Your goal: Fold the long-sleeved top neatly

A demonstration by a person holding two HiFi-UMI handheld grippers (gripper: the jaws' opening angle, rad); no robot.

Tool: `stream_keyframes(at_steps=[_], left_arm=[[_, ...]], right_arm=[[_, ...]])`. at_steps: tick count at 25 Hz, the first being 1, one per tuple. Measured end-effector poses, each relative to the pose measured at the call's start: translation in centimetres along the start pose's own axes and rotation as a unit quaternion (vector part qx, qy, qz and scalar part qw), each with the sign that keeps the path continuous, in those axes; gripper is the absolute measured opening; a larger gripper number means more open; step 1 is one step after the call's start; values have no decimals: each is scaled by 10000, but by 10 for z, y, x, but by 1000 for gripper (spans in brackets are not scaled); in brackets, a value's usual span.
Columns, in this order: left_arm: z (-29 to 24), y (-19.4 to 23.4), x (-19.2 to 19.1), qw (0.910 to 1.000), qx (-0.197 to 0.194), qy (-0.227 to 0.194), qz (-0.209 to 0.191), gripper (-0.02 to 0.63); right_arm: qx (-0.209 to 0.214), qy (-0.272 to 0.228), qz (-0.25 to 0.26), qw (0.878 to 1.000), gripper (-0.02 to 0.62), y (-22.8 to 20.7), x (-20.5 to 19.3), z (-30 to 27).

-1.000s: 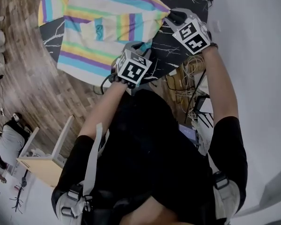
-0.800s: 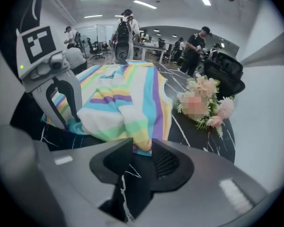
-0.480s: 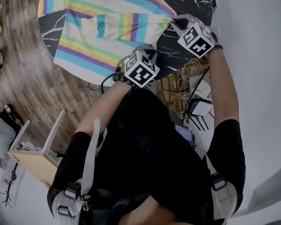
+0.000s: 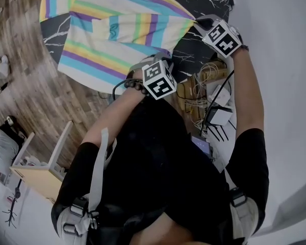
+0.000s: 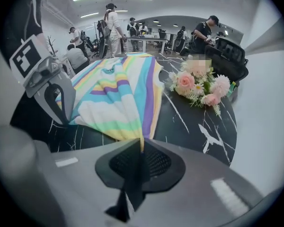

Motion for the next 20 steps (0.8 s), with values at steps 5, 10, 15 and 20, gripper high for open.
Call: stream_keyframes(at_steps=[5, 10, 15, 20], left_arm=[[-5, -11, -3, 9993, -122, 21, -345, 52], [-8, -15, -5, 9995, -315, -55, -40, 117], [-8, -18, -7, 9990, -336, -223, 180, 161], [9, -9, -1, 9982, -228, -471, 288, 173]], right_arm=[[-40, -24, -358, 9993, 31, -10, -4, -7], [-284, -131, -618, 9976, 63, -18, -10, -10], [-691, -244, -988, 9924, 121, -21, -13, -6], [-1044, -389, -903, 9897, 138, -12, -1, 6]])
Point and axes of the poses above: the fingertips, and each gripper's own axes: z backward along the fingers, y to its left, x out of its top, the point moved 2 cm from there along z, backward along the fingers, and after that the axes turned 10 degrees about x, right-handed, at the moved point
